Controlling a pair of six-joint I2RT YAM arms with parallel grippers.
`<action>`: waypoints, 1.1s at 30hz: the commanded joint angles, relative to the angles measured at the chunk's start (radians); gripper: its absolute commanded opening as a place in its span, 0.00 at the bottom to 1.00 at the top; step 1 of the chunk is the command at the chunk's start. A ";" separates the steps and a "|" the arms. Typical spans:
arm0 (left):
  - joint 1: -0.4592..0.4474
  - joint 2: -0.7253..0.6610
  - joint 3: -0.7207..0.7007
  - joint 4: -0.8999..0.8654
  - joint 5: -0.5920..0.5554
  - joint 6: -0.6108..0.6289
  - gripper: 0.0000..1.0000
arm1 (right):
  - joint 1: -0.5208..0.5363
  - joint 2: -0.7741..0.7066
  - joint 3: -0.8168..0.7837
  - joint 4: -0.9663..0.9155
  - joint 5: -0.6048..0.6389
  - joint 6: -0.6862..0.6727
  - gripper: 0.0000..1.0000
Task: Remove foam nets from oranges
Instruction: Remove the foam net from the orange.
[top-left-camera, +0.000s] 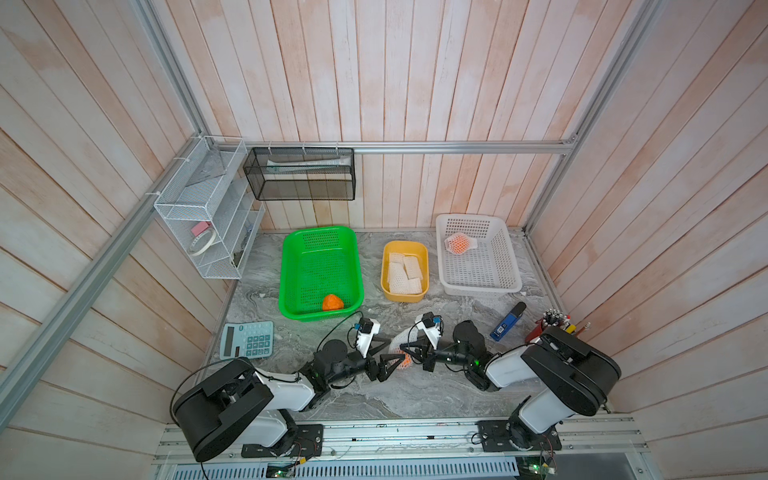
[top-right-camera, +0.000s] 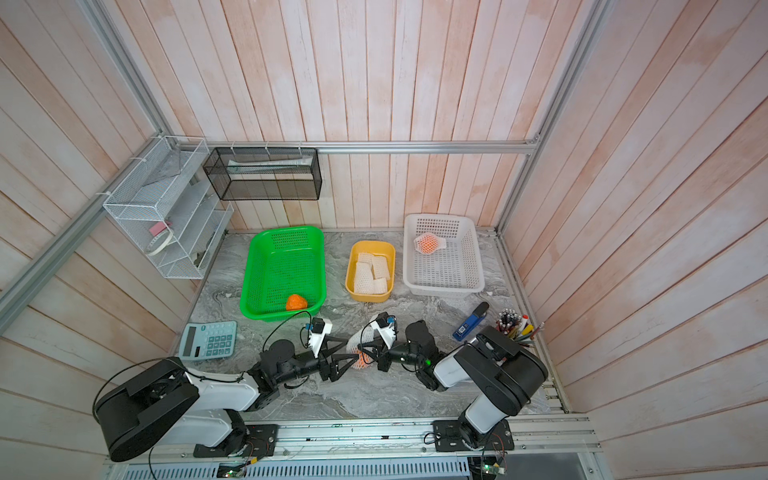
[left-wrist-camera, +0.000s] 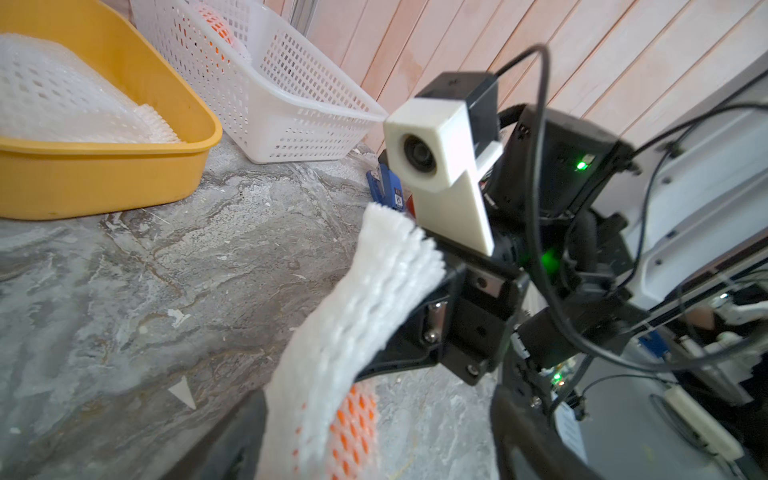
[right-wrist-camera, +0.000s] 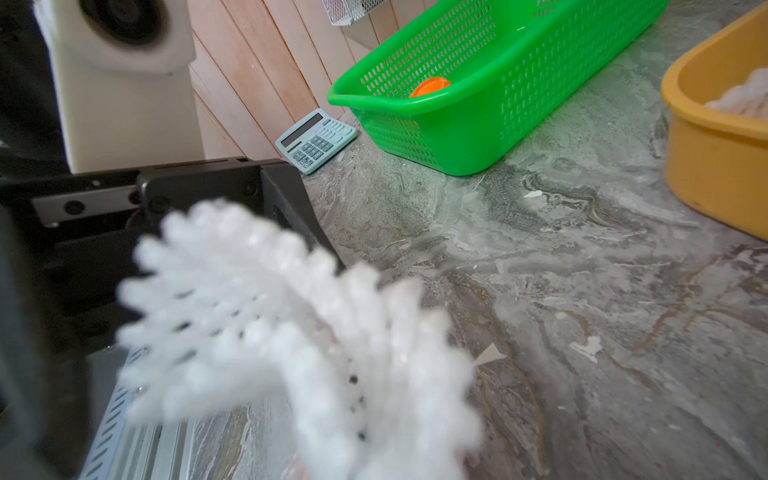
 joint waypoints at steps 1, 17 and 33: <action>-0.002 -0.056 -0.041 -0.004 -0.040 -0.035 1.00 | -0.011 0.023 0.021 0.021 0.004 0.042 0.00; -0.032 -0.211 -0.136 -0.144 -0.145 -0.056 1.00 | -0.040 -0.037 0.067 -0.006 0.046 0.204 0.00; -0.042 -0.269 -0.142 -0.217 -0.220 -0.069 1.00 | -0.142 -0.235 0.393 -0.729 0.179 0.146 0.00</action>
